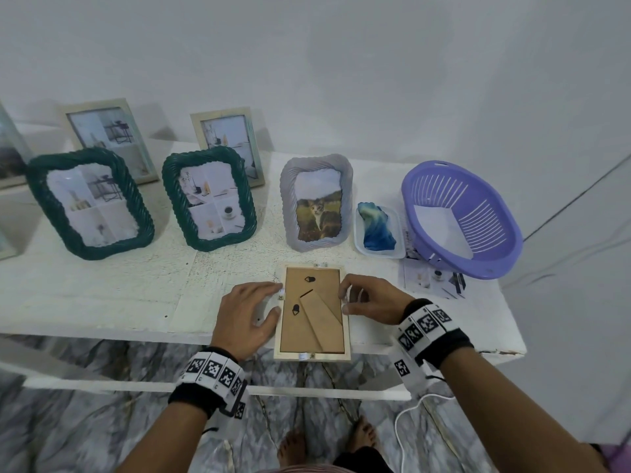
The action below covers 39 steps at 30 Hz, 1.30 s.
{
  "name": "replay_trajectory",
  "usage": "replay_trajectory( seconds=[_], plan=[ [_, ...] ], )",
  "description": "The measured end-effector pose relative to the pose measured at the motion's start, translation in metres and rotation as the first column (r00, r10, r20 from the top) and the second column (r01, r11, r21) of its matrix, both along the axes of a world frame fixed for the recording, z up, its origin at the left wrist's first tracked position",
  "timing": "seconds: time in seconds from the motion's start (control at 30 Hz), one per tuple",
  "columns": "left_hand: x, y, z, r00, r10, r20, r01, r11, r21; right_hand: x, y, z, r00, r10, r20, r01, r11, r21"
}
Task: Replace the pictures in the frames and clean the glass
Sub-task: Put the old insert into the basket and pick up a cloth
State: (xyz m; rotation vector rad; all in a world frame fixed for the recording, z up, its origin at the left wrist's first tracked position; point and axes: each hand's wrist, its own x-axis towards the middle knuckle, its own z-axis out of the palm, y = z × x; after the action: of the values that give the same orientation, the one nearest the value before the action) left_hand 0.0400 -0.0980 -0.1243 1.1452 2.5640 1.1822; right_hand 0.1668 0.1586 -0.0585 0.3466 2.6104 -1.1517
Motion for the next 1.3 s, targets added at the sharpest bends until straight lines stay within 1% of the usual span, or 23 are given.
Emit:
replay_trajectory(
  seconds=[0.1,0.2,0.37,0.57,0.73,0.93,1.0,1.03,1.13,1.17,1.23,1.3],
  plan=[
    [0.001,-0.001,0.000,1.000,-0.001,0.008,0.001,1.000,0.029,-0.008,-0.002,-0.001,1.000,0.022,0.021,-0.023,0.998,0.055],
    [0.001,-0.001,-0.001,1.000,-0.007,0.005,0.006,0.999,0.039,-0.011,-0.005,-0.004,1.000,-0.003,0.005,0.002,0.992,0.124],
    [0.004,-0.001,0.000,0.999,0.015,0.033,-0.016,0.999,0.045,-0.006,-0.007,-0.008,0.999,-0.020,-0.031,0.024,0.991,0.128],
    [0.000,-0.002,0.000,0.999,-0.041,-0.007,0.041,0.999,0.030,-0.007,-0.009,-0.006,0.999,-0.022,-0.036,0.027,0.988,0.152],
    [0.002,0.001,0.002,0.994,-0.084,-0.069,0.080,0.995,-0.061,-0.006,-0.010,-0.004,0.999,-0.021,-0.032,0.025,0.990,0.140],
    [0.003,0.001,0.004,0.997,-0.075,-0.036,0.073,0.996,-0.051,-0.007,-0.010,-0.001,1.000,-0.027,0.011,0.025,0.987,0.158],
    [0.004,0.001,0.004,0.998,-0.062,-0.003,0.062,0.997,-0.039,-0.010,-0.011,0.002,0.999,-0.038,0.026,0.033,0.985,0.168],
    [0.004,0.001,0.005,0.999,-0.046,0.016,0.047,0.998,-0.036,-0.012,-0.012,0.003,0.998,-0.057,0.005,0.055,0.980,0.192],
    [0.004,0.001,0.004,0.999,-0.029,0.013,0.030,0.999,-0.034,-0.023,-0.016,0.001,0.985,-0.110,-0.134,0.147,0.940,0.308],
    [0.004,0.001,0.004,0.999,-0.032,0.007,0.033,0.999,-0.036,-0.027,-0.018,0.000,0.983,-0.108,-0.149,0.154,0.927,0.341],
    [0.004,0.001,0.003,0.999,-0.034,0.002,0.034,0.999,-0.042,-0.033,-0.021,-0.003,0.988,-0.089,-0.126,0.132,0.907,0.400],
    [0.003,0.000,0.002,0.999,-0.042,-0.009,0.041,0.998,-0.047,-0.036,-0.025,-0.005,0.989,-0.069,-0.131,0.119,0.901,0.416]
  ],
)
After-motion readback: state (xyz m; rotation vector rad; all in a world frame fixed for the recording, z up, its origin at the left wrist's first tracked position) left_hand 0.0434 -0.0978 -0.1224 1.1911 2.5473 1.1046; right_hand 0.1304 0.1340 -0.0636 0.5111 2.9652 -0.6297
